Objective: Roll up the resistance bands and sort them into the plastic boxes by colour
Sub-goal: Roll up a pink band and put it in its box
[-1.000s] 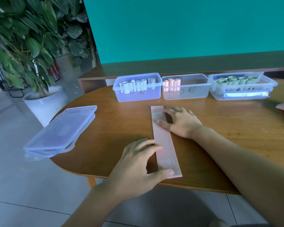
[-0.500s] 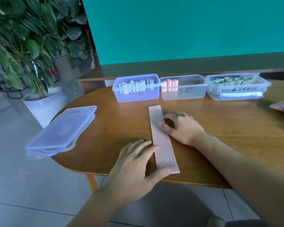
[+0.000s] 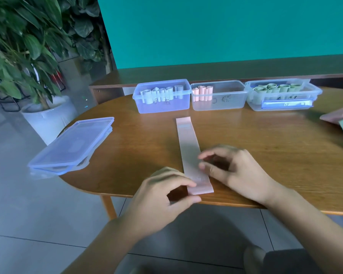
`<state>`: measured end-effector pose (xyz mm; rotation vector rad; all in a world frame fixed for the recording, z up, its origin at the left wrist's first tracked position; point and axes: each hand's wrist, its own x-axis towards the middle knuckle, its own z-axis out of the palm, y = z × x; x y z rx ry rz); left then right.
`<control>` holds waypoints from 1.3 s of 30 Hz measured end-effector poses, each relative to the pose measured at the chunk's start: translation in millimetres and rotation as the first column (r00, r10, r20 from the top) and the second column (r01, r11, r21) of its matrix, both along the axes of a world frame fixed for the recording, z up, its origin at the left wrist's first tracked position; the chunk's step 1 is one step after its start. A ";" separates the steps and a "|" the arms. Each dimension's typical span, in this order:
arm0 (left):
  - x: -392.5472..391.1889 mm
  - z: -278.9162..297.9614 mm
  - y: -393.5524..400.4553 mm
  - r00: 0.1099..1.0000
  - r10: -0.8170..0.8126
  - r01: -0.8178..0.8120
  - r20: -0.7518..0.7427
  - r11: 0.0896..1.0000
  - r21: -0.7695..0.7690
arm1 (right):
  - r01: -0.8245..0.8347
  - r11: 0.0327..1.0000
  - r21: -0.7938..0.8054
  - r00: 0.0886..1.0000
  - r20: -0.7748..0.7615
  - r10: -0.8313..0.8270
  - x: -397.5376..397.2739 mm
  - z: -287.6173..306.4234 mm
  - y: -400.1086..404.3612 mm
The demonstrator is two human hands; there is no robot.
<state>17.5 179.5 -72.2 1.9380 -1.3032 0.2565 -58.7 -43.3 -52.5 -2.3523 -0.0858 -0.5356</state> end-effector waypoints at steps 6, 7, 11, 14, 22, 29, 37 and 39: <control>-2.6 4.2 -2.0 0.999 0.039 -0.038 -0.012 0.997 0.067 | -0.188 0.976 0.112 0.973 -0.117 0.201 -35.4 4.8 -3.3; -3.0 5.5 -2.6 0.999 0.042 -0.041 -0.011 0.996 0.075 | -0.206 0.974 0.091 0.967 -0.132 0.217 -37.2 4.8 -4.3; -2.7 9.5 -2.8 0.999 0.031 -0.032 0.012 0.993 0.111 | -0.216 0.976 0.007 0.970 -0.115 0.215 -35.7 2.4 -4.3; -1.2 10.9 -2.6 0.999 0.046 -0.047 0.013 0.990 0.136 | -0.211 0.978 -0.001 0.969 -0.129 0.209 -34.4 1.9 -5.1; -1.6 16.7 -5.7 0.991 0.130 -0.122 -0.021 0.967 0.222 | -0.114 0.993 -0.016 0.950 -0.294 0.104 -25.4 5.3 -3.8; -5.3 23.4 -13.2 0.975 0.215 -0.188 -0.057 0.933 0.306 | -0.034 0.999 0.018 0.910 -0.413 0.038 -15.7 12.6 -1.7; -1.1 25.8 -12.0 0.968 0.250 -0.218 -0.034 0.896 0.387 | 0.003 1.000 -0.028 0.905 -0.425 -0.014 -10.6 15.1 1.5; -2.1 25.3 -11.6 0.973 0.226 -0.196 -0.039 0.909 0.368 | 0.002 1.000 -0.025 0.910 -0.414 -0.012 -11.0 16.7 0.8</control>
